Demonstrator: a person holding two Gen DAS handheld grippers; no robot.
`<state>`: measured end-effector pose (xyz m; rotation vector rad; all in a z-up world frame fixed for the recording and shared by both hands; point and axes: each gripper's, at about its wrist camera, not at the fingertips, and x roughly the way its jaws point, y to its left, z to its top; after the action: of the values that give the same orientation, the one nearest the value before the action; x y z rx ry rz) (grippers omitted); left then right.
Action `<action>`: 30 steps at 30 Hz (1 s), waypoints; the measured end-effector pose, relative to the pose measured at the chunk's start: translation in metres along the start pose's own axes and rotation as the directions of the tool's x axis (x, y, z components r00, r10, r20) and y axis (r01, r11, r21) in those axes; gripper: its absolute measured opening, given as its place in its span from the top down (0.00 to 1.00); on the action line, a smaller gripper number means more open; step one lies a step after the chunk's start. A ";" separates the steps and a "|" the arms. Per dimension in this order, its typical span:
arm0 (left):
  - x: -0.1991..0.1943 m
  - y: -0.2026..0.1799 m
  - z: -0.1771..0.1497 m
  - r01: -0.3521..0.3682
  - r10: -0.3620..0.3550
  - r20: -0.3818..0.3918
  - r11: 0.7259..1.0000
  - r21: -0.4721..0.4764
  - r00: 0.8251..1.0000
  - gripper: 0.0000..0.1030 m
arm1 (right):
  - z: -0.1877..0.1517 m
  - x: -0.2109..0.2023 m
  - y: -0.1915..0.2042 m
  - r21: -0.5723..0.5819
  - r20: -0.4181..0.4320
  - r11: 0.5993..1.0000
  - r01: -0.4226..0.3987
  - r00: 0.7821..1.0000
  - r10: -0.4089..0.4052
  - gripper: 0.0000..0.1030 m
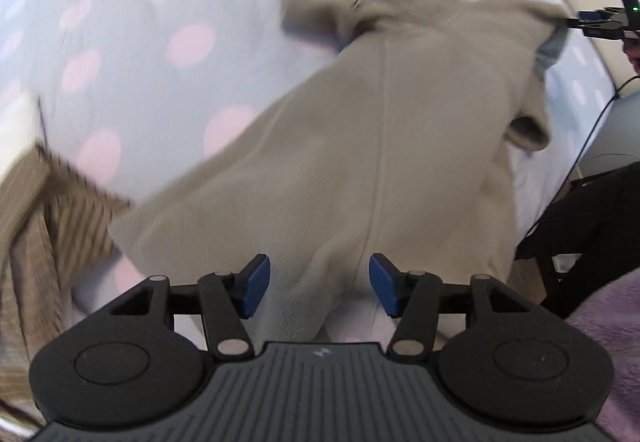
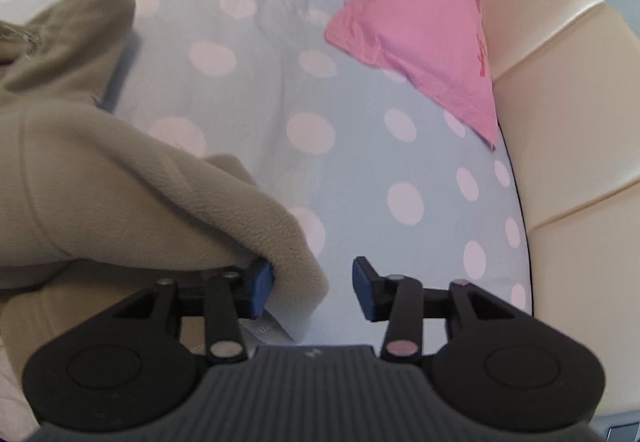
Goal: Fold clothes
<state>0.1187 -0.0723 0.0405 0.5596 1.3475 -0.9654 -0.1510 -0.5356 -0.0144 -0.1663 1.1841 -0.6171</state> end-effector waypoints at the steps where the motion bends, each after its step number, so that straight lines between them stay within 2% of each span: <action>1: -0.001 -0.002 0.008 -0.002 0.002 0.018 1.000 0.007 1.000 0.47 | 0.004 -0.006 -0.003 -0.009 0.017 1.000 -0.007 1.000 0.007 0.54; 4: 0.002 -0.003 0.034 -0.010 0.009 0.075 1.000 0.016 0.997 0.46 | 0.018 -0.030 -0.005 -0.052 0.062 0.998 -0.026 0.998 0.029 0.54; 8: 0.033 0.004 0.068 -0.020 0.016 0.116 0.999 0.034 0.993 0.46 | 0.041 -0.045 -0.002 -0.074 0.139 0.993 -0.093 0.985 0.103 0.50; 11: 0.062 0.011 0.090 -0.025 0.020 0.146 0.999 0.035 0.989 0.46 | 0.063 -0.031 0.010 -0.081 0.148 0.982 -0.168 0.973 0.179 0.50; 14: 0.098 0.018 0.107 0.035 -0.038 0.162 0.999 0.026 0.986 0.46 | 0.083 -0.008 0.028 -0.069 0.152 0.964 -0.255 0.953 0.263 0.50; 16: 0.123 0.023 0.116 0.064 -0.067 0.137 0.998 0.026 0.988 0.46 | 0.097 0.009 0.040 -0.061 0.144 0.947 -0.314 0.936 0.320 0.50; 20: 0.167 0.032 0.123 0.083 -0.085 0.072 0.996 0.028 0.994 0.46 | 0.119 0.059 0.065 -0.088 0.065 0.925 -0.370 0.924 0.376 0.50; 23: 0.185 0.034 0.119 0.111 -0.113 0.068 0.993 0.037 0.991 0.45 | 0.116 0.089 0.076 -0.111 -0.029 0.886 -0.450 0.893 0.450 0.50; 26: 0.191 0.034 0.113 0.114 -0.119 0.087 0.992 0.060 0.989 0.39 | 0.095 0.107 0.084 -0.127 -0.118 0.825 -0.551 0.834 0.539 0.49; 29: 0.195 0.033 0.109 0.117 -0.122 0.090 0.992 0.053 0.988 0.36 | 0.071 0.122 0.091 -0.090 -0.172 0.777 -0.624 0.778 0.604 0.49; 30: 0.195 0.028 0.108 0.101 -0.107 0.089 0.993 0.068 0.990 0.35 | 0.064 0.126 0.094 -0.079 -0.173 0.767 -0.637 0.766 0.618 0.49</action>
<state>0.1906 -0.1950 -0.1336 0.4895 1.2766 -1.1094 -0.0299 -0.5374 -0.1325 0.1702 1.3206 0.0541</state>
